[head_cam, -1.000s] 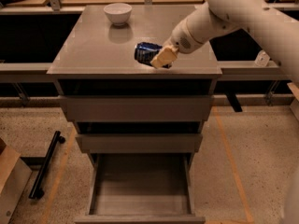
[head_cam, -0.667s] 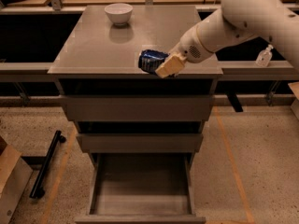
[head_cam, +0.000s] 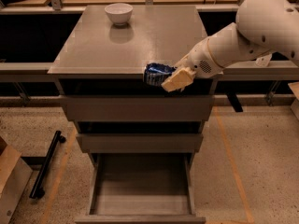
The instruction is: Place pepsi can into bottom drawer
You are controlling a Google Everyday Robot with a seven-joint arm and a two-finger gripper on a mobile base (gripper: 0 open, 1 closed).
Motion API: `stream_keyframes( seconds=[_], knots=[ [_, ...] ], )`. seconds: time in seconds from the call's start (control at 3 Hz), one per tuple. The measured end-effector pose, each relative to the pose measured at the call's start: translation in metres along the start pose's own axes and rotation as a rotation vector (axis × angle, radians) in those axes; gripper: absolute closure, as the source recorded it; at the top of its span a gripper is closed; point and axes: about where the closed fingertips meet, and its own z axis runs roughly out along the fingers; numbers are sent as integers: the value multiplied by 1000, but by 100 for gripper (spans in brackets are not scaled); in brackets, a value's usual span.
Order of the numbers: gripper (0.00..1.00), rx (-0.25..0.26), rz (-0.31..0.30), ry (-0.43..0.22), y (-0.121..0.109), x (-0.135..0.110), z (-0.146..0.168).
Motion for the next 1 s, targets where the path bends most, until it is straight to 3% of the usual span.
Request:
stream_keyframes(
  seconds=[0.33, 1.0],
  knots=[
    [100, -37, 6, -2, 9, 24, 21],
    [100, -98, 68, -15, 32, 121, 90]
  ],
)
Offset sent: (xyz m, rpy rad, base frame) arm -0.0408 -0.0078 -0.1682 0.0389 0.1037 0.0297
